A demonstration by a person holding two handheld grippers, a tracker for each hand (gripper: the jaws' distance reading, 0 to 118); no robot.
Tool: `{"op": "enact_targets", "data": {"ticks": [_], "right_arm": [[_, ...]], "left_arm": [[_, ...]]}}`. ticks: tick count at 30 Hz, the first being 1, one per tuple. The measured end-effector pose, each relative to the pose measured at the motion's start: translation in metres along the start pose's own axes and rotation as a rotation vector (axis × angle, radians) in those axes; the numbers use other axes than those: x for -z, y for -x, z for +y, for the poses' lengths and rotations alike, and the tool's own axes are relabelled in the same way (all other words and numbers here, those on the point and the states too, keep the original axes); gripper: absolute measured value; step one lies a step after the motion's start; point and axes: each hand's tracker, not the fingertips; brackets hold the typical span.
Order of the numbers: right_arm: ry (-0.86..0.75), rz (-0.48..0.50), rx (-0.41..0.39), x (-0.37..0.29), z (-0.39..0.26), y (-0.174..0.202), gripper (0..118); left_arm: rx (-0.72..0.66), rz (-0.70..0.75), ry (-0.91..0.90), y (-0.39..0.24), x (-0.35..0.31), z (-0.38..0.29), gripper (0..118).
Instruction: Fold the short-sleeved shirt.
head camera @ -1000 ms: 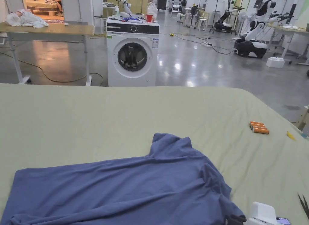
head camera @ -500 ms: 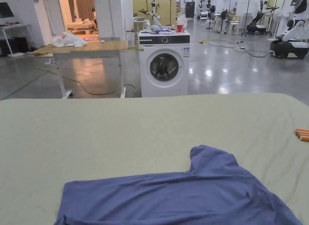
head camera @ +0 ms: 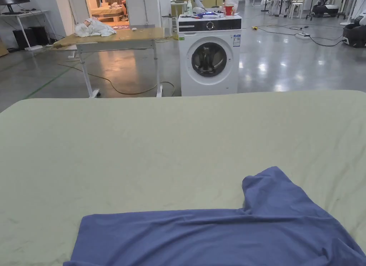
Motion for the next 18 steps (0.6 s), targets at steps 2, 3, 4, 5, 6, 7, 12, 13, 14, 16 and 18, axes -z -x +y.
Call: {"op": "enact_targets", "data": {"ticks": [2, 3, 4, 5, 6, 7, 12, 13, 14, 16, 18], "right_arm": [[-0.041, -0.025, -0.013, -0.006, 0.003, -0.003, 71], [-0.066, -0.016, -0.014, -0.011, 0.006, -0.004, 72], [-0.106, 0.008, -0.023, -0.016, 0.01, -0.007, 71], [-0.148, 0.036, -0.031, -0.021, 0.014, -0.008, 71], [-0.182, 0.063, -0.045, -0.026, 0.02, -0.007, 71], [-0.216, 0.08, -0.063, -0.032, 0.025, -0.004, 72], [-0.428, 0.188, -0.117, -0.067, 0.05, 0.026, 71], [-0.461, 0.23, -0.125, -0.074, 0.054, 0.033, 71], [-0.483, 0.271, -0.142, -0.08, 0.058, 0.04, 71], [-0.516, 0.31, -0.186, -0.092, 0.066, 0.058, 72], [-0.549, 0.338, -0.24, -0.103, 0.069, 0.072, 71]], "left_arm": [[0.089, 0.083, -0.116, -0.013, -0.014, -0.007, 87], [0.125, 0.097, -0.193, -0.019, -0.025, -0.009, 87], [0.154, 0.103, -0.255, -0.024, -0.037, -0.009, 87], [0.174, 0.108, -0.33, -0.03, -0.052, -0.008, 87], [0.186, 0.115, -0.395, -0.036, -0.066, -0.005, 87], [0.187, 0.132, -0.447, -0.043, -0.078, -0.001, 87], [0.175, 0.148, -0.685, -0.078, -0.134, 0.016, 87], [0.182, 0.138, -0.729, -0.084, -0.143, 0.016, 87], [0.193, 0.122, -0.765, -0.091, -0.15, 0.017, 87], [0.196, 0.116, -0.818, -0.103, -0.161, 0.015, 87], [0.202, 0.081, -0.824, -0.11, -0.17, 0.015, 85]]}}
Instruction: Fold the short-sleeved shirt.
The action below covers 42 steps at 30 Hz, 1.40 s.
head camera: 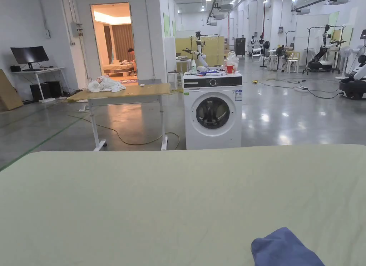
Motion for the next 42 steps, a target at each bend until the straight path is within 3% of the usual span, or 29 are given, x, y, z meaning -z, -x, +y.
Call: {"op": "enact_targets", "data": {"ticks": [2, 3, 5, 6, 7, 9, 20, 25, 26, 29, 30, 31, 36, 38, 41, 42], "right_arm": [[-0.015, 0.026, -0.036, 0.0, 0.008, 0.012, 69], [-0.021, 0.039, -0.045, -0.001, 0.01, 0.016, 63], [-0.025, 0.049, -0.036, -0.001, 0.011, 0.023, 40], [-0.027, 0.074, -0.019, 0.001, 0.01, 0.021, 20], [-0.022, 0.089, -0.006, 0.003, 0.009, 0.022, 9], [-0.006, 0.079, -0.008, 0.007, 0.006, 0.024, 2], [0.003, 0.093, 0.011, 0.013, 0.006, 0.022, 0], [0.026, 0.091, 0.034, 0.014, 0.0, 0.015, 0], [0.037, 0.089, 0.042, 0.015, -0.002, 0.015, 0], [0.063, 0.097, 0.079, 0.015, -0.011, 0.009, 0], [0.064, 0.104, 0.1, 0.014, -0.015, 0.005, 0], [0.069, 0.11, 0.117, 0.013, -0.017, 0.003, 0], [0.11, 0.078, 0.127, 0.014, -0.026, -0.007, 0], [0.122, 0.059, 0.122, 0.013, -0.028, -0.009, 0], [0.137, 0.031, 0.116, 0.007, -0.029, -0.016, 0], [0.155, 0.014, 0.12, 0.004, -0.034, -0.021, 0]], "left_arm": [[-0.005, -0.036, 0.0, -0.004, -0.007, 0.007, 80], [-0.01, -0.062, 0.002, -0.004, -0.01, 0.009, 68], [-0.009, -0.072, -0.005, -0.005, -0.013, 0.01, 39], [-0.011, -0.075, -0.011, -0.006, -0.015, 0.011, 23], [-0.016, -0.082, -0.016, -0.006, -0.017, 0.011, 15], [-0.034, -0.089, -0.014, -0.004, -0.015, 0.012, 0], [-0.031, -0.092, 0.07, 0.003, 0.001, -0.003, 0], [-0.124, -0.108, 0.185, 0.026, 0.051, -0.01, 0], [-0.16, -0.117, 0.24, 0.035, 0.071, -0.013, 6], [-0.244, -0.148, 0.398, 0.054, 0.143, -0.03, 69], [-0.288, -0.15, 0.405, 0.064, 0.164, -0.042, 83], [-0.304, -0.138, 0.472, 0.07, 0.189, -0.052, 85], [-0.242, -0.063, 0.81, 0.084, 0.318, -0.125, 83], [-0.29, -0.032, 0.906, 0.094, 0.354, -0.15, 77], [-0.41, 0.017, 0.99, 0.116, 0.39, -0.178, 60], [-0.41, 0.027, 1.002, 0.117, 0.398, -0.185, 47]]}}
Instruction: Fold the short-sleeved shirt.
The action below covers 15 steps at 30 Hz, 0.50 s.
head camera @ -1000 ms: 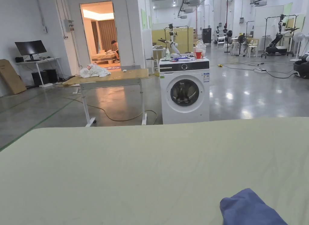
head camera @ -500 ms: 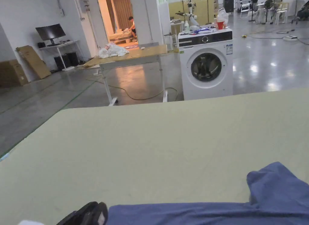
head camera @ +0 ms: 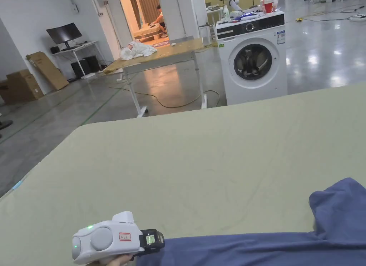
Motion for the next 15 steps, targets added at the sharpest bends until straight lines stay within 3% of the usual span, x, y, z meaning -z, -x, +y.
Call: {"op": "enact_targets", "data": {"ticks": [2, 5, 6, 8, 11, 12, 13, 15], "right_arm": [[0.033, -0.038, -0.007, -0.001, -0.004, -0.004, 0], [0.061, -0.054, -0.027, 0.0, -0.007, -0.005, 0], [0.07, -0.053, -0.027, 0.003, -0.007, -0.007, 0], [0.087, -0.045, -0.026, 0.015, -0.005, -0.011, 0], [0.112, -0.06, -0.078, 0.049, 0.015, -0.016, 0], [0.119, -0.08, -0.124, 0.063, 0.026, -0.015, 6], [0.134, -0.083, -0.157, 0.08, 0.036, -0.018, 22], [0.225, -0.067, -0.188, 0.129, 0.061, -0.032, 73]], "left_arm": [[0.036, 0.001, 0.026, -0.003, 0.01, -0.005, 37], [0.147, 0.044, 0.016, -0.018, 0.013, -0.011, 31], [0.136, 0.032, 0.025, -0.021, 0.011, -0.014, 18], [0.125, 0.024, 0.047, -0.026, 0.017, -0.012, 5], [0.126, 0.047, 0.087, -0.025, 0.029, -0.007, 5], [0.113, 0.038, 0.104, -0.022, 0.029, -0.002, 5], [0.094, 0.025, 0.121, -0.019, 0.028, 0.003, 5], [0.076, 0.009, 0.139, -0.012, 0.028, 0.007, 4]]}}
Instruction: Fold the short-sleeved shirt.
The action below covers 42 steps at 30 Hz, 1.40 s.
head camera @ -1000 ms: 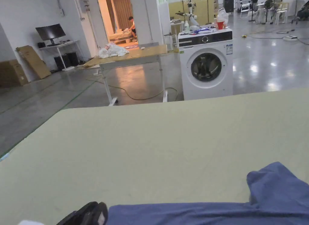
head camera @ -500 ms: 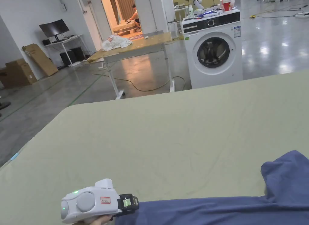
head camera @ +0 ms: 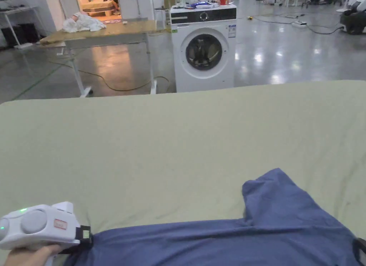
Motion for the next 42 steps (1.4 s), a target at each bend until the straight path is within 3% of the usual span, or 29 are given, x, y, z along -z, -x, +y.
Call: {"op": "enact_targets", "data": {"ticks": [1, 3, 8, 10, 12, 14, 16, 17, 18, 19, 22, 25, 28, 32, 34, 38, 42], "right_arm": [[0.085, 0.023, -0.002, 0.025, 0.014, -0.008, 79], [0.254, 0.049, 0.029, 0.087, 0.033, -0.028, 78], [0.531, -0.042, 0.054, 0.203, 0.036, -0.066, 78], [0.603, -0.097, 0.098, 0.233, 0.028, -0.079, 73], [0.66, -0.119, 0.136, 0.255, 0.015, -0.089, 53], [0.688, -0.113, 0.151, 0.262, 0.005, -0.091, 54], [0.649, -0.111, 0.131, 0.252, 0.009, -0.085, 36], [0.625, -0.096, 0.095, 0.249, 0.009, -0.085, 18], [0.614, -0.073, 0.064, 0.244, 0.009, -0.081, 7], [0.621, -0.065, 0.044, 0.242, 0.007, -0.076, 4], [0.593, -0.082, 0.006, 0.238, 0.003, -0.069, 4], [0.498, -0.078, 0.036, 0.215, 0.01, -0.074, 2], [0.403, 0.01, 0.103, 0.164, 0.018, -0.081, 1], [0.29, 0.049, 0.13, 0.069, 0.004, -0.073, 1], [0.281, 0.061, 0.122, 0.026, -0.017, -0.068, 1], [0.293, 0.056, 0.181, -0.044, -0.069, -0.056, 1], [0.343, 0.029, 0.218, -0.078, -0.114, -0.039, 1]], "left_arm": [[-0.003, -0.001, 0.003, 0.001, 0.001, 0.001, 4], [-0.009, -0.008, 0.009, -0.004, -0.003, -0.004, 4], [-0.006, -0.021, 0.019, -0.008, -0.008, -0.006, 4], [-0.014, -0.024, 0.023, -0.009, -0.009, -0.007, 4], [0.001, -0.024, 0.027, -0.01, -0.011, -0.007, 4], [0.006, -0.02, 0.027, -0.014, -0.012, -0.01, 4], [0.023, -0.008, 0.021, -0.017, -0.011, -0.01, 4], [0.038, 0.002, 0.017, -0.021, -0.011, -0.013, 4], [0.052, 0.012, 0.015, -0.025, -0.011, -0.015, 4], [0.072, 0.029, 0.013, -0.026, -0.009, -0.013, 4], [0.145, 0.098, 0.009, -0.048, -0.012, -0.019, 4], [0.211, 0.089, -0.083, -0.052, -0.041, -0.033, 0], [0.175, -0.023, -0.223, -0.032, -0.095, -0.059, 0], [0.142, -0.135, -0.279, 0.007, -0.159, -0.116, 0], [0.137, -0.141, -0.285, 0.023, -0.183, -0.153, 0], [0.116, -0.151, -0.288, 0.042, -0.205, -0.213, 0], [0.129, -0.12, -0.261, 0.042, -0.207, -0.246, 0]]}}
